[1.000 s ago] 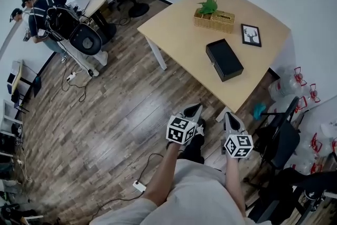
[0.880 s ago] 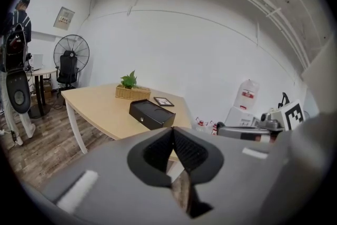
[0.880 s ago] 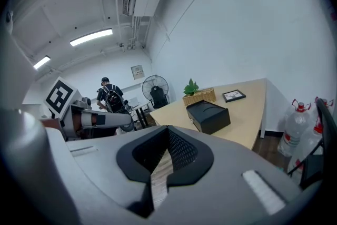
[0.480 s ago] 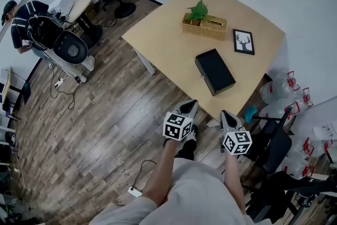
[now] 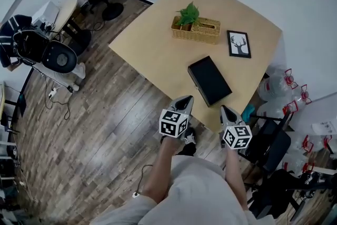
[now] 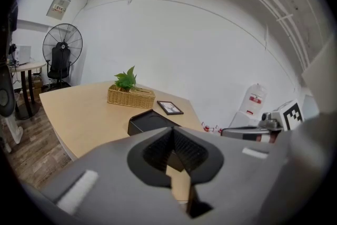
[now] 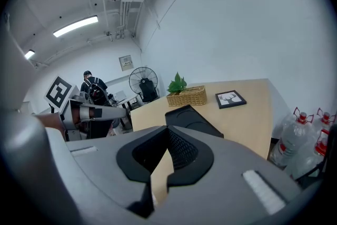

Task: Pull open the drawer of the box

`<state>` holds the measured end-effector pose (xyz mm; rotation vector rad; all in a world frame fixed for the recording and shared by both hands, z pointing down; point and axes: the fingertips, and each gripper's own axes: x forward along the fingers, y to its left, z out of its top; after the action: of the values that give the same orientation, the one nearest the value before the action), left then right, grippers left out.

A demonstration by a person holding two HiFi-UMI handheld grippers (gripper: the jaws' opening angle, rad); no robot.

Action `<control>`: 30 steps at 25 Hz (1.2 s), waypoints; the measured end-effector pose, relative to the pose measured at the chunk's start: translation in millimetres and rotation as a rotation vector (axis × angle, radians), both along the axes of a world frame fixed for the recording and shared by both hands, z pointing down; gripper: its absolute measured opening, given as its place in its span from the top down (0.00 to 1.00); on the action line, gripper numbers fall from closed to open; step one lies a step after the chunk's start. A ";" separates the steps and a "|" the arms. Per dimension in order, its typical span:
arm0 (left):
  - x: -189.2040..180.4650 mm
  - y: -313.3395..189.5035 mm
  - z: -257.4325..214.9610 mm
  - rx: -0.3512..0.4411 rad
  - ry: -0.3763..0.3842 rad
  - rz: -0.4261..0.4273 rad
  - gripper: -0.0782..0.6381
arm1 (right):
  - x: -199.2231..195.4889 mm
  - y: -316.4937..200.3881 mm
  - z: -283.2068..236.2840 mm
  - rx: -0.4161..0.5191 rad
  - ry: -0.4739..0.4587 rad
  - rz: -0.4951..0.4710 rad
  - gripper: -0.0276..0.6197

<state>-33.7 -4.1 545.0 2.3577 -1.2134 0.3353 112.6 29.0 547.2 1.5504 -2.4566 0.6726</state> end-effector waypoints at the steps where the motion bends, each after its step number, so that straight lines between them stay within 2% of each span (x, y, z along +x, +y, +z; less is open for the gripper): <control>1: 0.9 -8.5 2.7 -0.005 -0.002 0.007 0.82 | 0.4 -8.1 2.5 -0.005 0.004 0.002 0.95; 11: -5.2 -70.4 32.4 -0.040 -0.032 0.068 0.82 | -14.3 -68.5 37.7 -0.083 0.055 -0.037 0.95; 21: -15.3 -74.9 81.4 -0.106 -0.068 0.104 0.82 | -32.2 -93.4 64.9 -0.138 0.196 -0.144 0.95; 27: -1.0 -80.4 105.0 -0.121 -0.096 0.152 0.82 | -38.0 -109.1 78.0 -0.137 0.321 -0.241 0.95; 30: 7.8 -83.6 113.3 -0.129 -0.139 0.200 0.82 | -36.4 -121.5 76.8 -0.142 0.345 -0.262 0.95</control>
<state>-25.9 -87.7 658.3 2.3798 -0.9840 0.6337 76.2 -92.6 624.0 1.1542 -2.2419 0.4752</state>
